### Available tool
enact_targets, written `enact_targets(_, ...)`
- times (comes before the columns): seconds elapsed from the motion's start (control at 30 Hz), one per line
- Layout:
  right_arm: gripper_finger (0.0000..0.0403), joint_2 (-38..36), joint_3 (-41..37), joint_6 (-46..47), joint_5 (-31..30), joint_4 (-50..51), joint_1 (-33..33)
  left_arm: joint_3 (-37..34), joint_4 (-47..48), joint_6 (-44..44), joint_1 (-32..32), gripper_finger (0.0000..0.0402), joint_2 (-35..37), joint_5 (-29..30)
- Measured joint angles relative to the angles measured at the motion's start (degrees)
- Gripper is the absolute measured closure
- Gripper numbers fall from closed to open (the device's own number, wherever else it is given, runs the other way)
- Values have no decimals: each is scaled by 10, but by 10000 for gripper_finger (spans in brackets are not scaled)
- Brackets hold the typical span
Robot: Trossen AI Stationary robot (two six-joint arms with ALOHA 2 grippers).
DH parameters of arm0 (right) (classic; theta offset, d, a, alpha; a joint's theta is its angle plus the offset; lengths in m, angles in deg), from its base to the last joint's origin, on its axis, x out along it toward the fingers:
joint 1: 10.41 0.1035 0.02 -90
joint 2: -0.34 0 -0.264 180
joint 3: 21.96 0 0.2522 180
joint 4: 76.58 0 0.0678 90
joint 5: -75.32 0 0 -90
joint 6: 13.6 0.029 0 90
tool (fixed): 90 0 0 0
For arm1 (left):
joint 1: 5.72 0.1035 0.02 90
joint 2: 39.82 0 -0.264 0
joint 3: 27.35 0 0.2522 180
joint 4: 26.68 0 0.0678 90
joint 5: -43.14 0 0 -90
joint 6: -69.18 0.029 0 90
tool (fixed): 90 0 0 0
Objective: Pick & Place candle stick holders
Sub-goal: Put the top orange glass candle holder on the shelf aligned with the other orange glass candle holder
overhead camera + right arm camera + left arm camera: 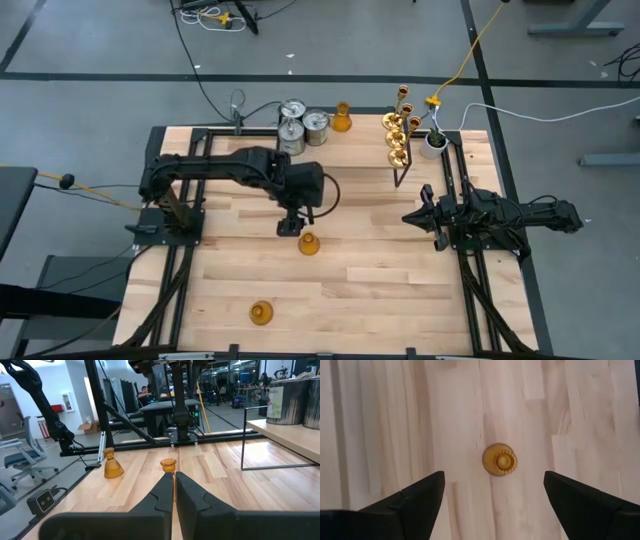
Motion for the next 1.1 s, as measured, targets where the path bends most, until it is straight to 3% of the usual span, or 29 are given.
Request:
enact_targets(0.13, 382, 0, 0, 0, 0, 0, 0, -11, 4, -10, -9, 51, 1, 0)
enact_targets(0.37, 382, 0, 0, 0, 0, 0, 0, -98, -39, -34, -22, 51, 14, -1)
enact_targets(0.87, 382, 0, 0, 0, 0, 0, 0, -260, -279, -32, -50, 50, 34, -21)
enact_targets(1.1, 382, 0, 0, 0, 0, 0, 0, -309, -320, -36, -55, 50, 33, -12)
